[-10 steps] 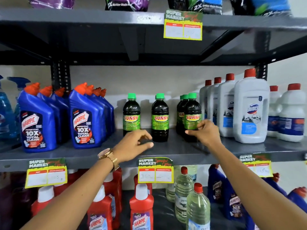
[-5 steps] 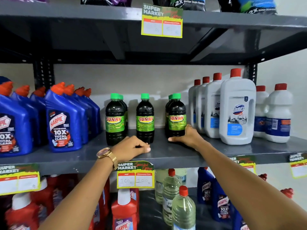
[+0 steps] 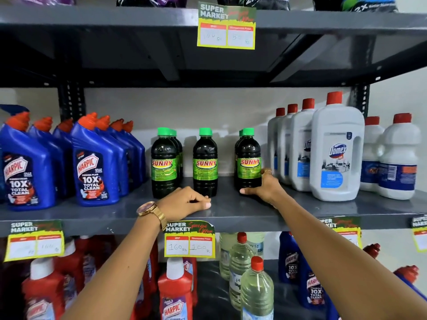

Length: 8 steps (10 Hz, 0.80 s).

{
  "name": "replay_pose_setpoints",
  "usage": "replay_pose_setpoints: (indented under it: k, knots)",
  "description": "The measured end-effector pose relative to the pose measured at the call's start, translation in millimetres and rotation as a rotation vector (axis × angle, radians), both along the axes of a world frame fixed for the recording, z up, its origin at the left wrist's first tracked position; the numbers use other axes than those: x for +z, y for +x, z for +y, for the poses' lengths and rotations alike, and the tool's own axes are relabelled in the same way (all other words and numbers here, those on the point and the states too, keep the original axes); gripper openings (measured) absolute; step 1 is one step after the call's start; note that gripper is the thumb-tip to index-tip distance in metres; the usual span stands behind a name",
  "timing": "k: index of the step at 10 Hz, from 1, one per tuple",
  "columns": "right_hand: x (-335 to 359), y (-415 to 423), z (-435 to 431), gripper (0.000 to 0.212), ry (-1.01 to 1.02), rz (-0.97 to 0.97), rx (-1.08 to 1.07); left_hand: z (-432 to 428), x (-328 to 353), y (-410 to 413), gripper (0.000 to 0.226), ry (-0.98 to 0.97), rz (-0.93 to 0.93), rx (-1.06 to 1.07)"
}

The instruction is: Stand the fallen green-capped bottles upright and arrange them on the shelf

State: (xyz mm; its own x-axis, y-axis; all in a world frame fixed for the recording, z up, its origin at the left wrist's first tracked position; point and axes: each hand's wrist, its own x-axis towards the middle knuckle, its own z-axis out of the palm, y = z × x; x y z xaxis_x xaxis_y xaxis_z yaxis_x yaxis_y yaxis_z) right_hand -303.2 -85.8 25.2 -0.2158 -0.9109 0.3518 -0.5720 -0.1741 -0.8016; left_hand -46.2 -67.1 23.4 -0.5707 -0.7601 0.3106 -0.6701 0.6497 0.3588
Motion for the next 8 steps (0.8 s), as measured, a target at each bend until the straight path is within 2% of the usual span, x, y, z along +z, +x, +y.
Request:
replay_pose_setpoints:
  k: [3, 6, 7, 8]
  knots:
    - [-1.6, -0.2, -1.9, 0.090, 0.014, 0.099, 0.012, 1.8, 1.6, 2.5, 0.045, 0.053, -0.180, -0.026]
    - [-0.9, 4.1, 3.2, 0.088, 0.070, 0.053, 0.015, 8.0, -0.4, 1.2, 0.042, 0.019, -0.156, -0.004]
    - [0.5, 6.1, 8.2, 0.096, 0.085, 0.048, 0.026, 12.2, 0.1, 1.7, 0.041, 0.016, -0.150, -0.018]
    - [8.2, 7.0, 21.0, 0.112, -0.093, -0.136, -0.050, 14.4, 3.5, 5.0, 0.038, 0.002, -0.044, -0.023]
